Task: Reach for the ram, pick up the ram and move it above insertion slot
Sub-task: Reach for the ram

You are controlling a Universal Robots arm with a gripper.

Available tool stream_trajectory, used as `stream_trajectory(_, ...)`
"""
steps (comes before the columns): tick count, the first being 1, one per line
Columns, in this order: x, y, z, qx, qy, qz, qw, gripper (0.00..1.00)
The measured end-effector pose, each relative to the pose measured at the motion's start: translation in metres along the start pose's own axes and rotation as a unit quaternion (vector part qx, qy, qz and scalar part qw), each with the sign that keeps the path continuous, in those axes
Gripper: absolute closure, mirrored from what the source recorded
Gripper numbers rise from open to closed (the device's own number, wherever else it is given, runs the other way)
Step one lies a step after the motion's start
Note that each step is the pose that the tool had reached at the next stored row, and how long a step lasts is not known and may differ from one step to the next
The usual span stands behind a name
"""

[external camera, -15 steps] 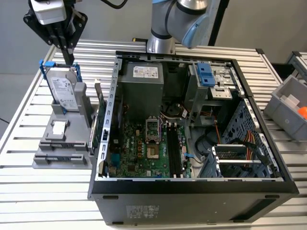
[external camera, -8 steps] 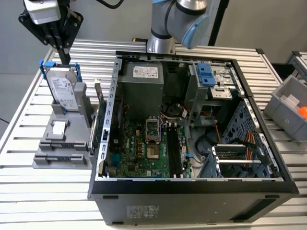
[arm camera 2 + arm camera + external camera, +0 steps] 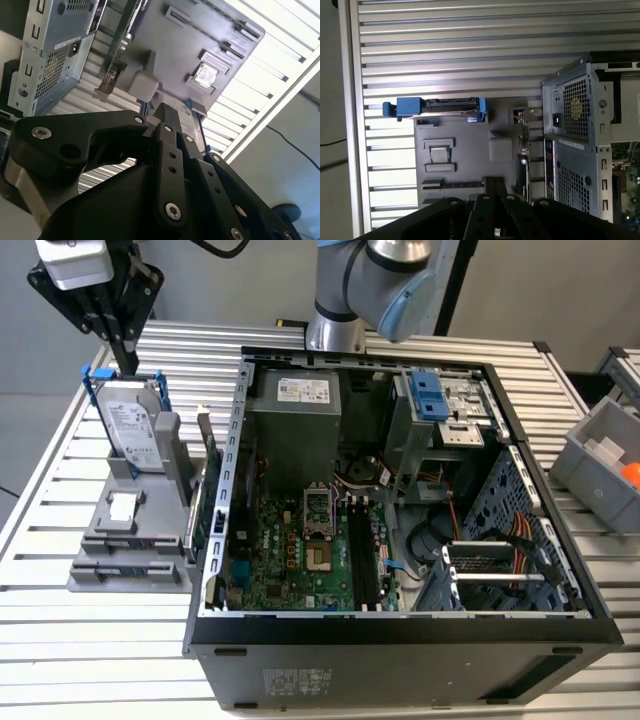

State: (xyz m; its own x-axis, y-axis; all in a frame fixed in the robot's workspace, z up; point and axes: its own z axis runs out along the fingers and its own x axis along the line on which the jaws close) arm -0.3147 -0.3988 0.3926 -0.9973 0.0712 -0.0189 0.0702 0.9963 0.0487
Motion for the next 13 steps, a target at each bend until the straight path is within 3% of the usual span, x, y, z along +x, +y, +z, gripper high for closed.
stream_trajectory(13,0.0132,-0.0009,-0.0003,0.0,0.0001,0.0,1.0,1.0)
